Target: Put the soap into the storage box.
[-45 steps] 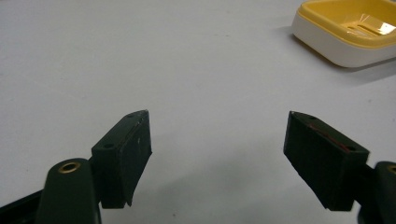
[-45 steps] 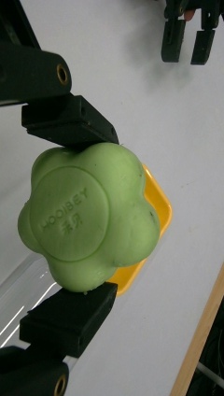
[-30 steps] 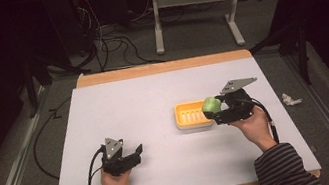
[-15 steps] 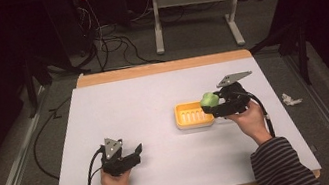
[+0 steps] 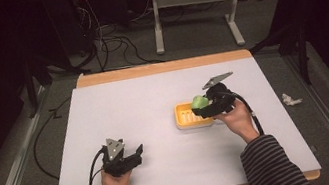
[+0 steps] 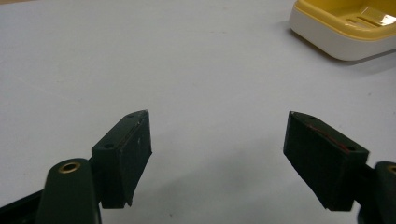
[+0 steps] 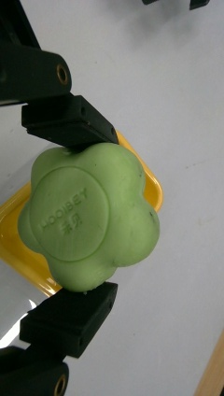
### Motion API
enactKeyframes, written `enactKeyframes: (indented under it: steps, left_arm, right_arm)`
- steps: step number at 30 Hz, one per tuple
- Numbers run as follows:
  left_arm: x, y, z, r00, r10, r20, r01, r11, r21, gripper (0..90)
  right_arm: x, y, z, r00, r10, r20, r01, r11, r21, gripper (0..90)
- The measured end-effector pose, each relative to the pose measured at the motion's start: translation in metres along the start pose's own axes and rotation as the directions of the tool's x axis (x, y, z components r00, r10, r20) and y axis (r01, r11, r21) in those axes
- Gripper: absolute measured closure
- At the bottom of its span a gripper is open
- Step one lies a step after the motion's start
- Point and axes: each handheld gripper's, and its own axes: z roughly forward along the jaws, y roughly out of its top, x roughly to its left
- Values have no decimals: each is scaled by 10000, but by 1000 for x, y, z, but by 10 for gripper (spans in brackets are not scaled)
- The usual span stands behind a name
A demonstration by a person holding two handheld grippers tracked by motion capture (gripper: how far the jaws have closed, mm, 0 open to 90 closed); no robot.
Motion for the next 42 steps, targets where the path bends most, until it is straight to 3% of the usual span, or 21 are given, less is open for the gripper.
enactKeyframes:
  steps: [4, 13, 25, 32, 37, 42]
  left_arm:
    - [0, 0, 0, 9999, -129, 24, 129, 9999, -45, 239]
    - [1, 1, 1, 9999, -168, -17, 169, 9999, 20, 239]
    - [1, 1, 1, 9998, -215, -11, 215, 9998, -23, 238]
    - [1, 1, 1, 9995, -308, -24, 308, 9995, -7, 240]
    - [1, 1, 2, 9997, -258, -59, 258, 9996, 63, 242]
    - [2, 1, 2, 9996, -263, -86, 263, 9996, 98, 242]
  right_arm:
    - [-1, 2, 9, 9999, 105, 1, -105, 9994, 334, 273]
    - [1, 5, 29, 9991, -202, 372, 153, 9915, 1289, 273]
    - [3, 1, 44, 9979, -305, 576, 185, 9799, 1984, 272]
    - [3, 0, 46, 9961, -294, 828, 119, 9789, 2042, 270]
    - [4, 4, 41, 9947, -227, 1000, 87, 9903, 1389, 303]
    - [8, 5, 36, 9952, -337, 915, 221, 9920, 1243, 307]
